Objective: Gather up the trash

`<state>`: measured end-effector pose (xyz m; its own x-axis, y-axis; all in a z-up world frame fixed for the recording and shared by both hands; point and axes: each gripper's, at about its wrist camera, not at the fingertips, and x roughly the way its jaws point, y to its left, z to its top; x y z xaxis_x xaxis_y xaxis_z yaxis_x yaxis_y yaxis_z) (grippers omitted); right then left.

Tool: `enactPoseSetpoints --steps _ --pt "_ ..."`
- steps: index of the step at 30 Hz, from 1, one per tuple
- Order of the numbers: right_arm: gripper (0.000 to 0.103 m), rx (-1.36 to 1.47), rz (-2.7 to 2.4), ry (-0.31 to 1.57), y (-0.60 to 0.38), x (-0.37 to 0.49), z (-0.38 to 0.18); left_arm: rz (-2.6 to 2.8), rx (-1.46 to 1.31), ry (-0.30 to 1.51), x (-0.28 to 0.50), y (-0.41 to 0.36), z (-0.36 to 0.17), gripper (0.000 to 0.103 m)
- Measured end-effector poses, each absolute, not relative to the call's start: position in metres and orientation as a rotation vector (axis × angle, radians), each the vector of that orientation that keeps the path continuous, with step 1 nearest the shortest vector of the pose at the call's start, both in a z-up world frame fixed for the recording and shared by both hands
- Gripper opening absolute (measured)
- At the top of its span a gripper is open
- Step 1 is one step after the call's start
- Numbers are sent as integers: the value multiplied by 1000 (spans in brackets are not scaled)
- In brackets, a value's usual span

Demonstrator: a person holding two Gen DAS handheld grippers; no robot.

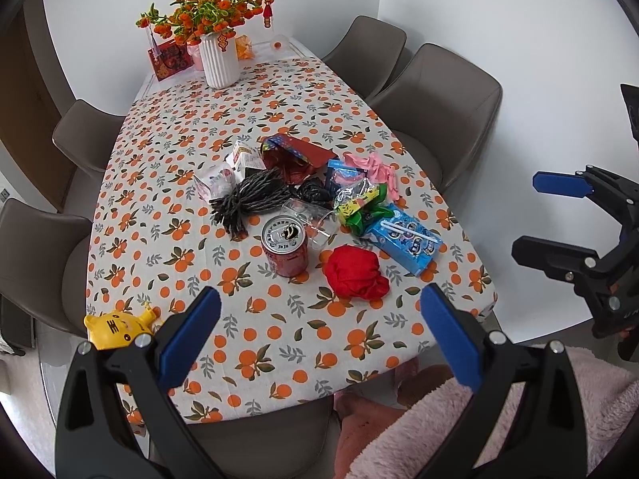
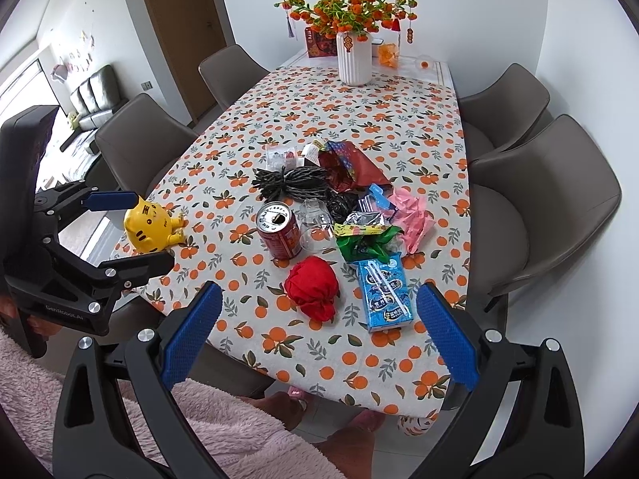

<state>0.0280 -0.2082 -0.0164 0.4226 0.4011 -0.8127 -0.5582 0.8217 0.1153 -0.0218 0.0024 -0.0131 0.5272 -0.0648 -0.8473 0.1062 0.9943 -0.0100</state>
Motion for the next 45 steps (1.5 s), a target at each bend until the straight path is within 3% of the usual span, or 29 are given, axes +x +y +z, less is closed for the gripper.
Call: enactPoseSetpoints --steps 30,45 --pt "94 -389 456 1044 -219 101 -198 137 62 1069 40 -46 -191 99" --pt "94 -428 483 1095 -218 114 -245 120 28 1078 60 -58 -216 99"
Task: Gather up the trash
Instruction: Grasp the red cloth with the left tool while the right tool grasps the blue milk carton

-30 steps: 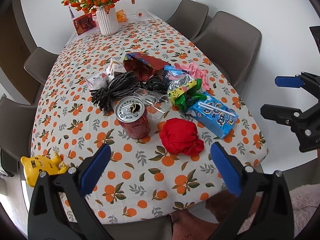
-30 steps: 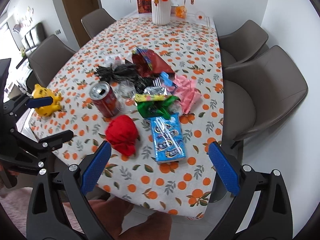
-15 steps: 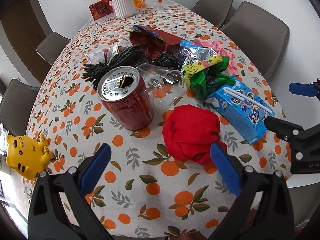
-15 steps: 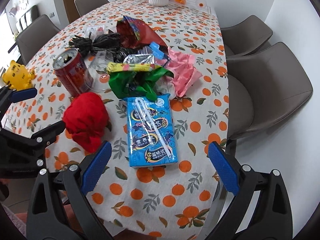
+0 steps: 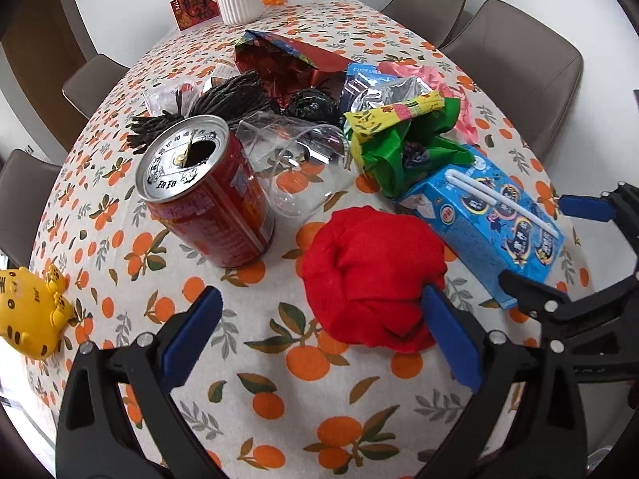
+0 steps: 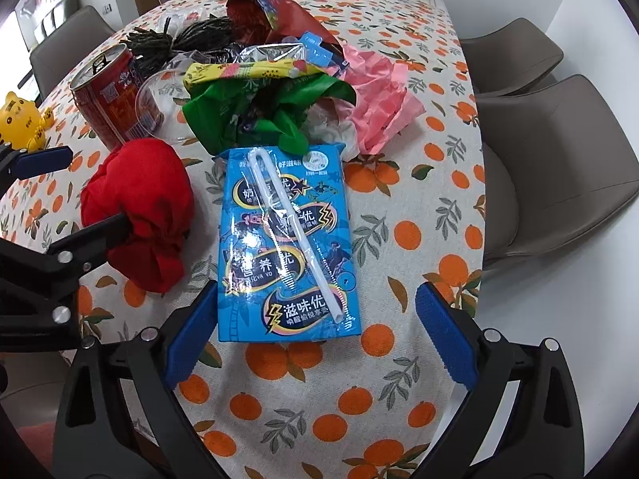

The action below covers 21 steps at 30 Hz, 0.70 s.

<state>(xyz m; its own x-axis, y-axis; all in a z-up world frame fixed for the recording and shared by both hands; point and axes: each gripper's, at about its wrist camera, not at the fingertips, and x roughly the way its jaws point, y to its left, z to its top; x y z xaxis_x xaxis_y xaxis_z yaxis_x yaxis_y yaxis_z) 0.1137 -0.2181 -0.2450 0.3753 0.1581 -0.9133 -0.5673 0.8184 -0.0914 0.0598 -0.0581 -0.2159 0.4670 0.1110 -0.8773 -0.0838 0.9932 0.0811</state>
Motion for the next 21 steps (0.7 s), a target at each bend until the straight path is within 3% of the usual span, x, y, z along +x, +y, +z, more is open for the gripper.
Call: enactPoseSetpoints --steps 6,13,15,16,17,19,21 --pt "90 -453 497 1104 -216 115 -251 122 55 1083 63 -61 -225 99" --pt "66 -449 524 1140 -212 116 -257 115 64 1081 66 -59 -231 99" --pt "65 -452 527 1141 -211 115 -258 102 45 1091 66 -57 -234 97" --pt "64 -452 527 1139 -211 114 -257 92 33 1095 65 -56 -235 94" --pt "64 -449 527 1141 -211 114 -257 66 18 1097 65 -57 -235 75" --pt "64 -440 530 1144 -213 113 -256 -7 -18 1109 64 -59 -233 51" --pt "64 -434 534 1140 -214 113 -253 -13 35 1098 62 -68 -231 47"
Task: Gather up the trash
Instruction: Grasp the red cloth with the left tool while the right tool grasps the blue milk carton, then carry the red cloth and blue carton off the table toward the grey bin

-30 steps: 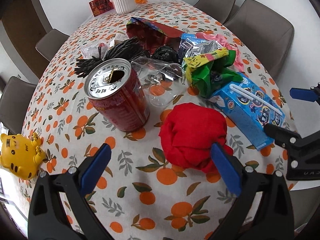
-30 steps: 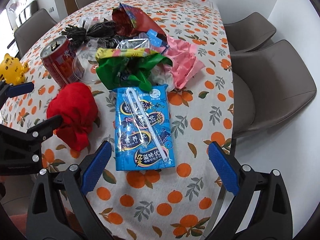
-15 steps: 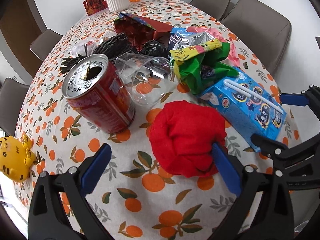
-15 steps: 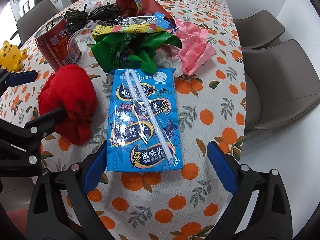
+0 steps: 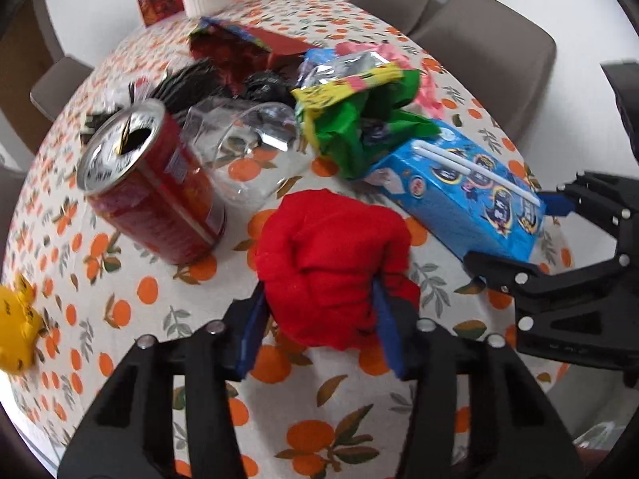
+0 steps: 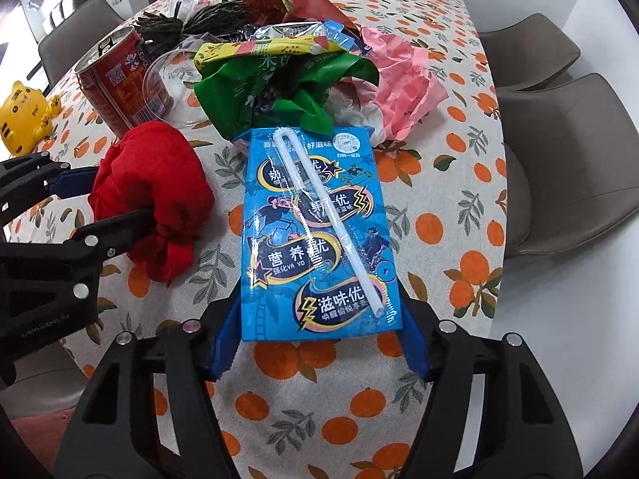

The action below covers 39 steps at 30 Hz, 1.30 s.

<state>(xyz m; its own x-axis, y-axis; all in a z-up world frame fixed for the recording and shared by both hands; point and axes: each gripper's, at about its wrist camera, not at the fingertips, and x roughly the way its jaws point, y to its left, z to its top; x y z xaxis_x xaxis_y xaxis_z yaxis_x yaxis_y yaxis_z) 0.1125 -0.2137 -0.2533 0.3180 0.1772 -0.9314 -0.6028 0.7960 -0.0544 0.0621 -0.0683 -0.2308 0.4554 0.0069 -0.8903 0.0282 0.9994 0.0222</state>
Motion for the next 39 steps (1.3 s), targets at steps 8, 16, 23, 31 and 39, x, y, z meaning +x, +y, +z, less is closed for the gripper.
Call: enactPoseSetpoints --steps 8,16,23,31,39 --pt "63 -420 548 1119 -214 106 -242 -49 36 1088 58 -69 -226 34" --pt "63 -410 556 1096 -216 100 -231 -34 50 1076 45 -63 -213 32" --pt "62 -394 562 1083 -219 89 -219 -7 71 1074 27 -46 -202 32" --pt "62 -349 512 1069 -241 68 -199 -66 108 1066 18 -44 -188 32" --pt "62 -216 290 1077 -304 41 -188 -313 237 1022 36 -102 -179 33"
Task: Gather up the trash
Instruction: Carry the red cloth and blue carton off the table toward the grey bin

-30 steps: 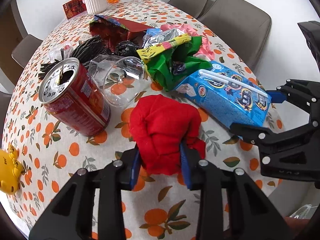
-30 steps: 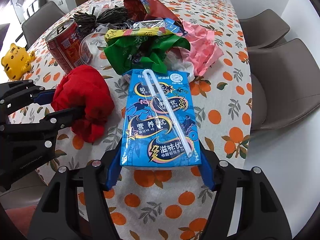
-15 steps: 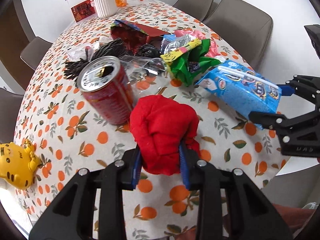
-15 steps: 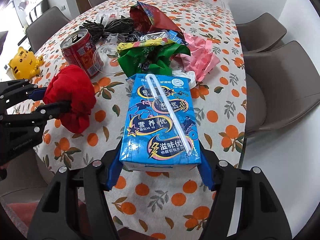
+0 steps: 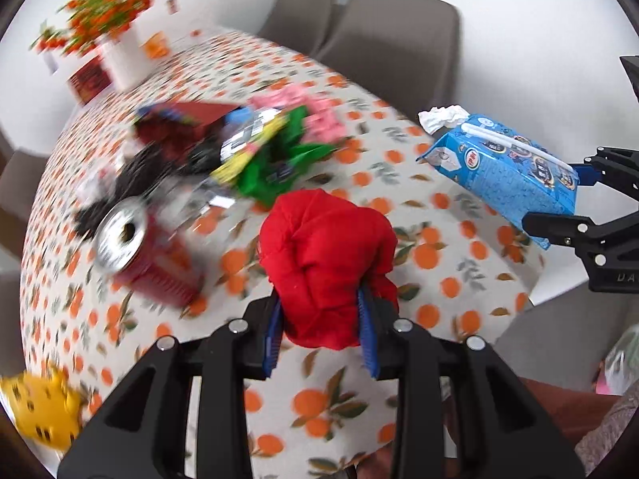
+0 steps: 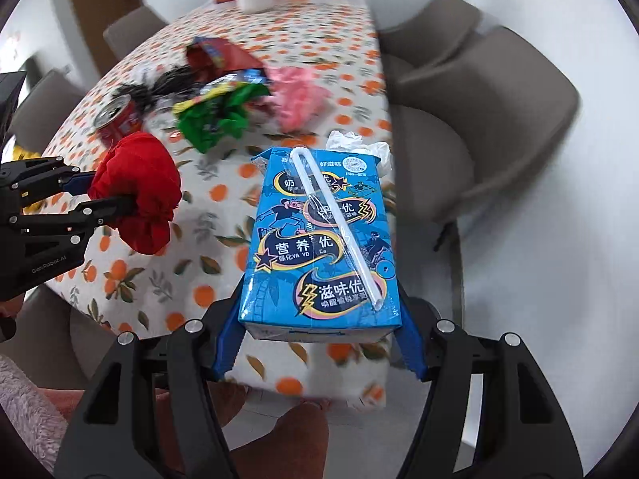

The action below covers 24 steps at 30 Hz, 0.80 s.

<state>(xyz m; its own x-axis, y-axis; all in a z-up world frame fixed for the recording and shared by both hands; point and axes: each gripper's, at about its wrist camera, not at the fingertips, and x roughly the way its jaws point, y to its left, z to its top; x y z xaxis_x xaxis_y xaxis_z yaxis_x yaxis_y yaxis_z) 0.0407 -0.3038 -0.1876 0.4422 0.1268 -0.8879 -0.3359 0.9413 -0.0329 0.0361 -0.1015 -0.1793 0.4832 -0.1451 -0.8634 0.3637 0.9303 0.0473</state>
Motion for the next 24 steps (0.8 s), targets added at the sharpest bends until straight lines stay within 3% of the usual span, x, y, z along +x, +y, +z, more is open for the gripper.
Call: enactPoseSetpoints --steps 13,24 --pt "62 -10 -65 1116 -425 -29 -203 -660 437 967 50 -274 -192 33" --pt "62 -103 51 1177 -552 0 -246 -542 340 1097 54 -419 -253 33"
